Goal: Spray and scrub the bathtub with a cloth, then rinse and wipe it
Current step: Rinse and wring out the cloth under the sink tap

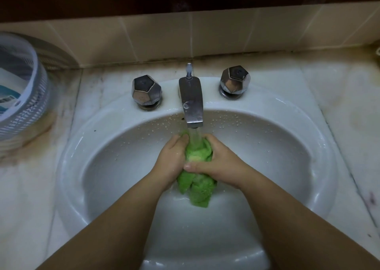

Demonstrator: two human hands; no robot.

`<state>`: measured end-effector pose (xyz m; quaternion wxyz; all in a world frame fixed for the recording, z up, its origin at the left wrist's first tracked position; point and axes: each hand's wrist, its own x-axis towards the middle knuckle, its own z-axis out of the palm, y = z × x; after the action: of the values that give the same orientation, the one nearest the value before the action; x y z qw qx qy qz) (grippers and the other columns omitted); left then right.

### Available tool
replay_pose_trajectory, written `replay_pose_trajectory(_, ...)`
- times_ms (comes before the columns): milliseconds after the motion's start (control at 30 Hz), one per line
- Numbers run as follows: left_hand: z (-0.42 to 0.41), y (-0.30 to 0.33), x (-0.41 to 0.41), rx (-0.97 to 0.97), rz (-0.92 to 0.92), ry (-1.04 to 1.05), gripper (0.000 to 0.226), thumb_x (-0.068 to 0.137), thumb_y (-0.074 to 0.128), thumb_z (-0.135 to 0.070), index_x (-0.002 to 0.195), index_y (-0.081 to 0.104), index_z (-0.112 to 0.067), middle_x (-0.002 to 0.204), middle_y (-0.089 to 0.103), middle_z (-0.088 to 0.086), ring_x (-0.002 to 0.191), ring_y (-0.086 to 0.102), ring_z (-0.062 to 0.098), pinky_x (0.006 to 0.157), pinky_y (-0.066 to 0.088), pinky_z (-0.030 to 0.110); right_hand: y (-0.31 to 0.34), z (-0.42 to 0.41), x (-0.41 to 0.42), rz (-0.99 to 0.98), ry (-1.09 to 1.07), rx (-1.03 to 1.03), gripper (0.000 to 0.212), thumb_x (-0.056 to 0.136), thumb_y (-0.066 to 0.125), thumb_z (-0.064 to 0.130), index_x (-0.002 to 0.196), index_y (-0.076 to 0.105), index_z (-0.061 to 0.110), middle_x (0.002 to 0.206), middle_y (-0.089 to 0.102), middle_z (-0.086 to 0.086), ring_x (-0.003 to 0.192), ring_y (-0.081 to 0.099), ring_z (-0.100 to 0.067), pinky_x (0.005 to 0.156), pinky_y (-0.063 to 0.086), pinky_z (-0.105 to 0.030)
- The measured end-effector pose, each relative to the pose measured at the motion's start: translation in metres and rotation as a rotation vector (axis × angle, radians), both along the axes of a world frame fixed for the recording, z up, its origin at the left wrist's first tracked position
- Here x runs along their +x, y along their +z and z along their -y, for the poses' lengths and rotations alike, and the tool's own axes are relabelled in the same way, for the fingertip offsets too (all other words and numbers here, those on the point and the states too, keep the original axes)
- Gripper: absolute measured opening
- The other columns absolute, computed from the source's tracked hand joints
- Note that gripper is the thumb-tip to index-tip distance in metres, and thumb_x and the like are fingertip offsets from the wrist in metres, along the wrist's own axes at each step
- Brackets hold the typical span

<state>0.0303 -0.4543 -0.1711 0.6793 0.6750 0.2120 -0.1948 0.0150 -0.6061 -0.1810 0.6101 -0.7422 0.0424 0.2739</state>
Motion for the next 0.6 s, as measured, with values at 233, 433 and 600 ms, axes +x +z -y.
replay_pose_trajectory(233,0.006,-0.004,0.0,-0.047,-0.021,0.047,0.019,0.104,0.056,-0.025,0.108,0.073,-0.018,0.103,0.077,0.008,0.098,0.073,0.025,0.093,0.056,0.045,0.009,-0.007,0.007,0.133,-0.235,-0.152,0.024,0.097,0.069,0.042,0.096,0.073,0.018,0.084,0.076,-0.002,0.077,0.073,-0.016,0.069,0.054,-0.028)
replay_pose_trajectory(433,0.002,-0.009,-0.005,-0.116,0.041,-0.199,0.063,0.068,0.082,-0.024,0.125,0.056,-0.023,0.116,0.073,0.009,0.107,0.072,0.026,0.092,0.059,0.043,0.009,-0.006,0.012,0.021,-0.466,-0.313,0.054,0.105,0.046,0.055,0.092,0.071,0.009,0.089,0.073,-0.013,0.089,0.069,-0.032,0.078,0.052,-0.038)
replay_pose_trajectory(600,0.001,-0.008,-0.007,-0.015,0.182,-0.232,0.049,0.081,0.079,-0.033,0.125,0.063,-0.019,0.113,0.077,0.002,0.105,0.074,0.019,0.096,0.059,0.046,0.005,-0.008,0.014,-0.113,-0.466,-0.094,0.106,0.073,0.023,0.1,0.132,0.067,0.024,0.129,0.071,-0.003,0.123,0.064,-0.022,0.112,0.046,-0.047)
